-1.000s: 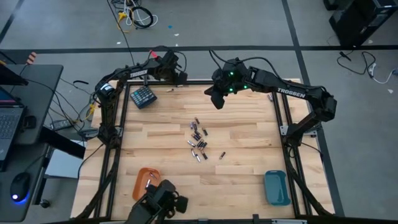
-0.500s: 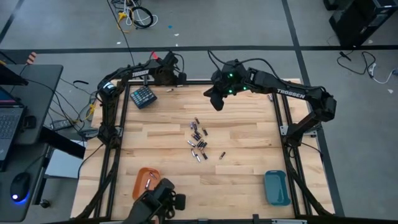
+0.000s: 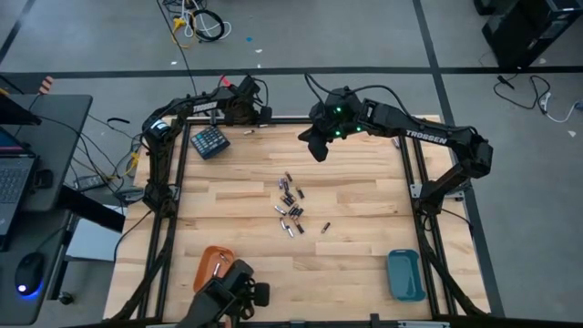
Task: Sort batteries
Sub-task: Put the silver battery into the orange bin
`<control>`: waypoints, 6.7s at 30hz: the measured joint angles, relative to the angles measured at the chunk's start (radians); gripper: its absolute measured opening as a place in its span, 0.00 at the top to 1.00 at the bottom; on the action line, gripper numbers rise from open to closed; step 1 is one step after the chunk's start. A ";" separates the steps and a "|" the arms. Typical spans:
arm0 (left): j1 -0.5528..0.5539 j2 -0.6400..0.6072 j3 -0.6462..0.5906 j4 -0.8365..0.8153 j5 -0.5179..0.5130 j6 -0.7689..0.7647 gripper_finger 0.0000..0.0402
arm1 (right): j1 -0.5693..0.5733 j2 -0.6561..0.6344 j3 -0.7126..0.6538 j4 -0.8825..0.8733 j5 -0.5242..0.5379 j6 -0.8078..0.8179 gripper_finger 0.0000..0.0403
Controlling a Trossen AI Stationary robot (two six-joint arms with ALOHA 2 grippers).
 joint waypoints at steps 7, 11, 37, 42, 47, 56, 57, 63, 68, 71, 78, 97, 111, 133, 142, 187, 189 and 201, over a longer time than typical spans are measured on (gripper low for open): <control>0.009 0.001 0.000 0.002 -0.001 -0.006 1.00 | 0.000 0.000 0.000 0.005 0.000 0.000 0.98; 0.007 0.001 0.000 0.003 0.000 -0.008 1.00 | 0.003 0.000 0.000 0.004 0.000 0.000 0.98; -0.002 0.001 0.000 0.075 0.116 -0.040 1.00 | 0.018 0.001 0.000 0.007 0.000 -0.019 0.98; -0.012 0.001 0.001 0.054 0.095 -0.057 1.00 | 0.018 0.001 0.000 0.007 0.000 -0.019 0.99; -0.004 0.001 0.001 0.055 0.117 -0.057 1.00 | 0.018 0.001 0.000 0.006 0.000 -0.019 0.99; -0.025 -0.005 0.047 0.222 0.418 -0.131 1.00 | 0.018 0.001 0.000 0.009 0.000 -0.019 0.99; -0.028 -0.005 0.056 0.233 0.420 -0.131 1.00 | 0.018 0.001 0.000 0.010 0.000 -0.019 0.99; -0.089 -0.007 0.105 0.252 0.395 -0.137 1.00 | 0.018 0.001 0.000 0.010 0.000 -0.020 0.98; -0.165 0.022 0.105 0.262 0.275 -0.103 1.00 | 0.016 0.001 0.000 0.024 0.000 -0.022 0.98; -0.158 0.040 0.105 0.252 0.238 -0.098 1.00 | 0.016 0.001 0.001 0.029 0.000 -0.016 0.99; -0.138 0.085 0.105 -0.011 0.154 -0.061 1.00 | 0.027 0.001 0.001 0.027 0.000 0.001 0.98; -0.072 0.093 0.106 -0.081 -0.071 0.000 1.00 | 0.030 0.001 0.001 0.048 0.000 0.000 0.98; -0.042 0.091 0.107 -0.005 -0.055 0.051 1.00 | 0.029 0.001 0.001 0.056 0.002 0.000 0.98; -0.092 0.089 0.107 -0.187 0.210 0.030 1.00 | 0.029 0.001 0.001 0.096 0.005 -0.002 0.99; -0.110 0.024 0.107 -0.171 0.236 0.050 1.00 | 0.028 0.001 0.001 0.125 0.005 -0.021 0.98; -0.100 -0.093 0.095 -0.227 -0.213 -0.113 1.00 | 0.045 0.001 0.000 0.112 0.004 -0.023 0.98; -0.101 -0.087 0.094 -0.232 -0.220 -0.113 1.00 | 0.045 0.001 0.000 0.100 0.005 -0.023 0.98; -0.098 -0.006 0.082 -0.222 -0.211 -0.114 1.00 | 0.056 0.001 0.000 0.077 0.004 -0.023 0.98</control>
